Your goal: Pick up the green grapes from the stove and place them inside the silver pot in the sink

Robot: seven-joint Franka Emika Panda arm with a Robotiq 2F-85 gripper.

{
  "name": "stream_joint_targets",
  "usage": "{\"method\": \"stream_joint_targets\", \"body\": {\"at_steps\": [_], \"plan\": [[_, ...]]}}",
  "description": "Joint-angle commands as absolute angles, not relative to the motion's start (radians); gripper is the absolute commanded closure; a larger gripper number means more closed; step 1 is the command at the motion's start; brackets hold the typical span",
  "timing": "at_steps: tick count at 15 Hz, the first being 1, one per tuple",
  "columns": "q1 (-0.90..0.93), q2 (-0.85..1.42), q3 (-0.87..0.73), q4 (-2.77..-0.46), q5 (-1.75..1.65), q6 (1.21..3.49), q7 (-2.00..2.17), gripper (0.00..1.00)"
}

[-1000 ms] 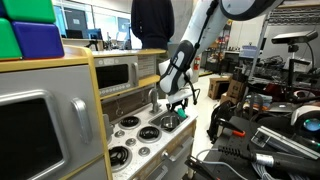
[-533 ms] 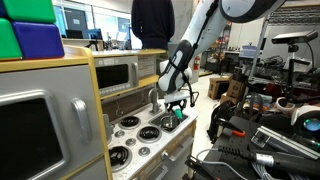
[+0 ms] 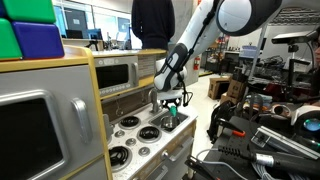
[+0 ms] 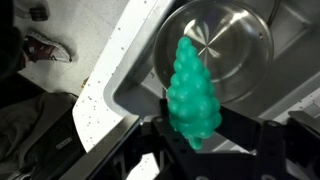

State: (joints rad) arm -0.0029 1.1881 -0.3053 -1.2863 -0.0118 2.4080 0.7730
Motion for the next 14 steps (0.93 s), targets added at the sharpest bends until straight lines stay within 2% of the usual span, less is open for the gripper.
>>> {"method": "stream_joint_targets", "body": {"at_steps": [1,2,3,5,8,14], "plan": [[0.003,1.286,-0.328,-1.142,-0.024,2.338,0.843,0.79],[0.005,1.302,-0.329,-1.12,-0.028,2.324,0.856,0.79],[0.006,1.317,-0.33,-1.1,-0.031,2.31,0.867,0.29],[0.001,1.334,-0.323,-1.072,-0.033,2.294,0.873,0.21],[-0.026,1.29,-0.269,-1.098,-0.022,2.217,0.777,0.0],[-0.036,1.0,-0.243,-1.445,-0.029,2.218,0.393,0.0]]}}
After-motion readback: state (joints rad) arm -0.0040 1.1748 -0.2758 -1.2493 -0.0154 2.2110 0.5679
